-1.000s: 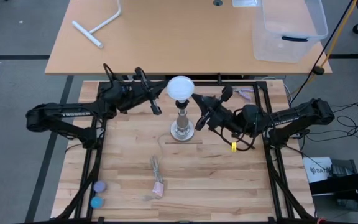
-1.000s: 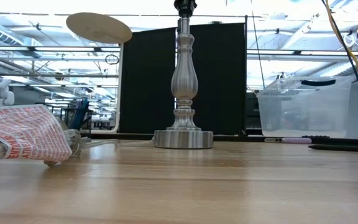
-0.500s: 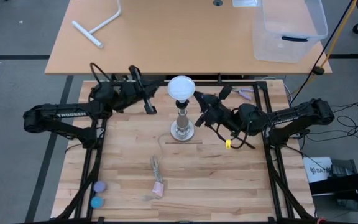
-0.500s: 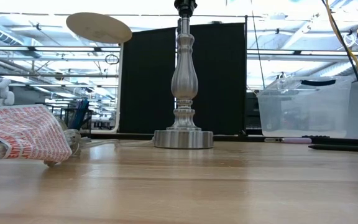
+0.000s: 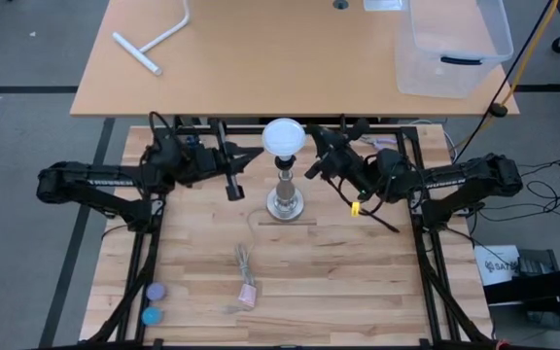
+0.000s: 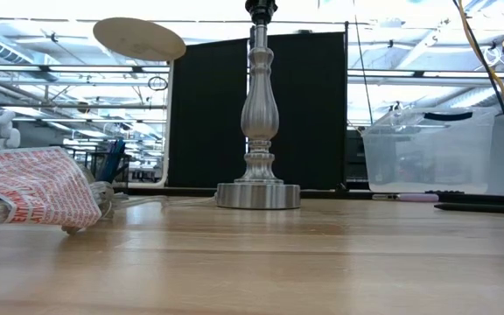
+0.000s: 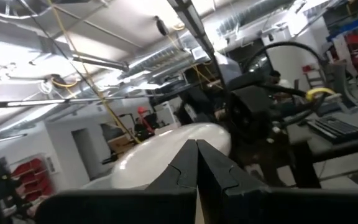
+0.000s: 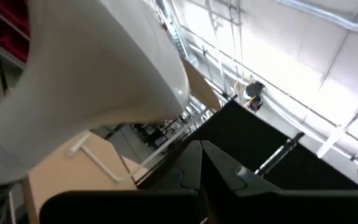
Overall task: Screw lightbulb
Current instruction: Insert the lightbulb into the lamp
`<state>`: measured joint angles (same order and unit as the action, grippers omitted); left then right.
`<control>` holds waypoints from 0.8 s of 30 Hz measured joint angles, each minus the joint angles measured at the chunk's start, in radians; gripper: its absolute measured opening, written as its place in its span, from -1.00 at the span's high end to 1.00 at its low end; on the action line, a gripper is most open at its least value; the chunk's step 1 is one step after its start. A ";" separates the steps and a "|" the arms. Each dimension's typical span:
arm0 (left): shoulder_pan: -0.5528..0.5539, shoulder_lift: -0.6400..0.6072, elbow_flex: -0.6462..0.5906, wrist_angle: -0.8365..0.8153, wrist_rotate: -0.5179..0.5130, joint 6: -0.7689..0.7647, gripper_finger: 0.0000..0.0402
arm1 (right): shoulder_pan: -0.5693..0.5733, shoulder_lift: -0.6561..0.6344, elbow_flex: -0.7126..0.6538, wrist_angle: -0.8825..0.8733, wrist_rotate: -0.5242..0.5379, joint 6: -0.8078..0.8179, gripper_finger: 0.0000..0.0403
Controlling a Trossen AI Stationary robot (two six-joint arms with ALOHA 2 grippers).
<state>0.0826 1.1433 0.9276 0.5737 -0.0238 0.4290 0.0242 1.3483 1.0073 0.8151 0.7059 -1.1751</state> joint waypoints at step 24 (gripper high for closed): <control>0.075 0.000 0.000 -0.049 -0.088 -0.010 1.00 | 0.063 -0.002 0.000 -0.001 -0.078 -0.041 1.00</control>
<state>0.1575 1.1435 0.9276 0.5247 -0.1120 0.4190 0.0868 1.3460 1.0073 0.8141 0.6280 -1.2165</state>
